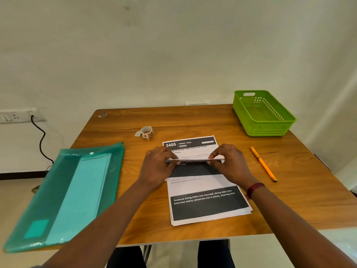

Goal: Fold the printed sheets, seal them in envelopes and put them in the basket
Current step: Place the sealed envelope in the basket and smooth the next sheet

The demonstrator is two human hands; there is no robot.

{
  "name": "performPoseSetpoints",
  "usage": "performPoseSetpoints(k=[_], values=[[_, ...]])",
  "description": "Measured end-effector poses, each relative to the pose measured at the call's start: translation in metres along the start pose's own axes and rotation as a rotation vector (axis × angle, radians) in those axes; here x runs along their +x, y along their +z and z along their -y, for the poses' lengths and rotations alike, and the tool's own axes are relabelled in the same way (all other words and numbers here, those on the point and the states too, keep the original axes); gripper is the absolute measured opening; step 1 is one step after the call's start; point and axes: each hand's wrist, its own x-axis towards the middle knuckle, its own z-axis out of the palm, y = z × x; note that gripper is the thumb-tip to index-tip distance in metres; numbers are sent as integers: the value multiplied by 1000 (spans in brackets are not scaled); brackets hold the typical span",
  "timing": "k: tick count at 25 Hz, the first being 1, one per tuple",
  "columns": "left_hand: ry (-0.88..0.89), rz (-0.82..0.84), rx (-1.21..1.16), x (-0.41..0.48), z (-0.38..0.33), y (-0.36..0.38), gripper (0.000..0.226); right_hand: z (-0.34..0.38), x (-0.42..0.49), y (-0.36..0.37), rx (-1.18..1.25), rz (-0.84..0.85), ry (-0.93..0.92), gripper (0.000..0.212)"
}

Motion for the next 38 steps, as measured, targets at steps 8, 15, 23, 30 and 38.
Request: performPoseSetpoints(k=[8,15,23,30,38], values=[[-78,262,-35,-25,-1,16,27,-10,-25,23,67,125,29,20],[-12,576,217,-28,-1,24,78,-10,-30,33,-335,364,-46,85],[-40,644,346,-18,-18,27,61,11,-30,40,-393,384,-42,82],[-79,533,338,-28,-28,38,61,28,-30,56,-364,419,-64,77],[-164,511,367,-32,-24,40,71,7,-32,46,-427,381,69,77]])
